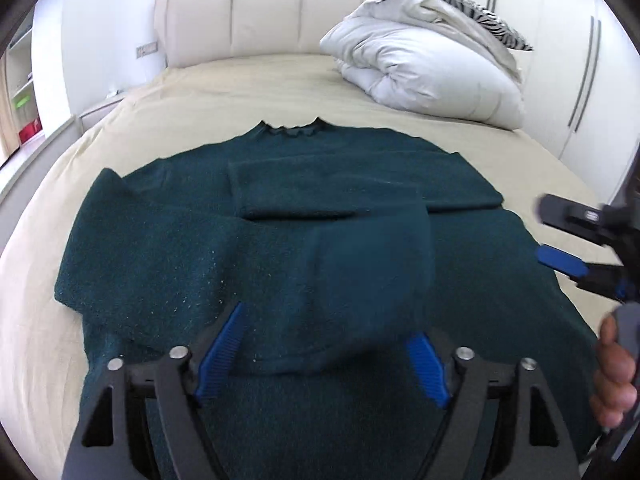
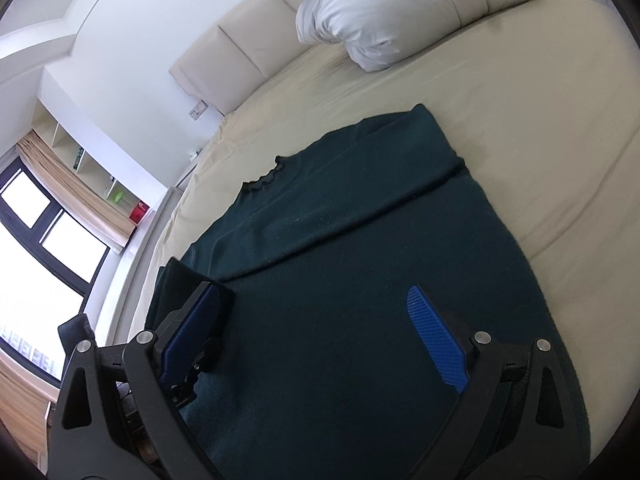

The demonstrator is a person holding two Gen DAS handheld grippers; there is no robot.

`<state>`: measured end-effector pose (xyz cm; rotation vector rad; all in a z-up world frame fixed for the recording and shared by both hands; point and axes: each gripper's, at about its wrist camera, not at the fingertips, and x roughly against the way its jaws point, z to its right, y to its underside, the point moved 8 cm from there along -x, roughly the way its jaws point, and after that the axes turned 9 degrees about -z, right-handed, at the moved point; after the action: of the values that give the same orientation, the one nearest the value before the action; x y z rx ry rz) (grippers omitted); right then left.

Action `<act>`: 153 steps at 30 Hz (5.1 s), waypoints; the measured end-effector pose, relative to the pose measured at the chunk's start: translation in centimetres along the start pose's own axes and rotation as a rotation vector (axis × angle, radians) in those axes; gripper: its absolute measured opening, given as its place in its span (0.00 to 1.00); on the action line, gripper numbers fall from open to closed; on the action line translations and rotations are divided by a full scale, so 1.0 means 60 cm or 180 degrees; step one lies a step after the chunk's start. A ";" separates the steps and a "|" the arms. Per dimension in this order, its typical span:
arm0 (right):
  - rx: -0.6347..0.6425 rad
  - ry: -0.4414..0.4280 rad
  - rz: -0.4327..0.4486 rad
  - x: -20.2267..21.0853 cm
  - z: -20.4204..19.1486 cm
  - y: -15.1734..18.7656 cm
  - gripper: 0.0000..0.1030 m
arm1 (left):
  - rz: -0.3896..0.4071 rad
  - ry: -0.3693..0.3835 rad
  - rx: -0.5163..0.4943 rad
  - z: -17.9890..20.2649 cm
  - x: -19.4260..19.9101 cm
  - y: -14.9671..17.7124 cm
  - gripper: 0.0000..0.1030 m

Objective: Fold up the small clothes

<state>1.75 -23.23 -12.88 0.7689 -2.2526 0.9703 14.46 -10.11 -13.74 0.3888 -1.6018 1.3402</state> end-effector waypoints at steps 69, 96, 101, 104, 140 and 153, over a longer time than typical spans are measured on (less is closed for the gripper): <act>0.1294 0.0767 -0.0899 -0.327 -0.073 -0.186 0.06 | -0.0161 -0.0336 0.1563 -0.424 -0.105 -0.106 0.08; 0.0832 0.0672 -0.0810 -0.307 -0.042 -0.200 0.06 | -0.0194 -0.0682 0.0954 -0.361 -0.089 -0.074 0.32; 0.0596 0.0358 -0.0861 -0.304 -0.024 -0.211 0.10 | -0.0142 -0.0462 0.1174 -0.375 -0.062 -0.074 0.32; 0.0557 0.0475 -0.0557 -0.262 -0.020 -0.228 0.21 | -0.0011 -0.0500 0.1251 -0.384 -0.029 -0.075 0.32; 0.0350 0.0381 -0.0057 0.155 0.117 -0.011 0.66 | -0.0191 0.0014 0.1373 -0.270 0.162 0.196 0.67; -0.0334 0.0050 -0.0352 0.239 0.231 0.119 0.66 | -0.0482 0.0890 0.1887 -0.229 0.201 0.323 0.66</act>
<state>-16.52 -33.81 -14.31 0.8271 -2.2031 0.7974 0.66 12.58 -16.02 0.6307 -0.9082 1.6546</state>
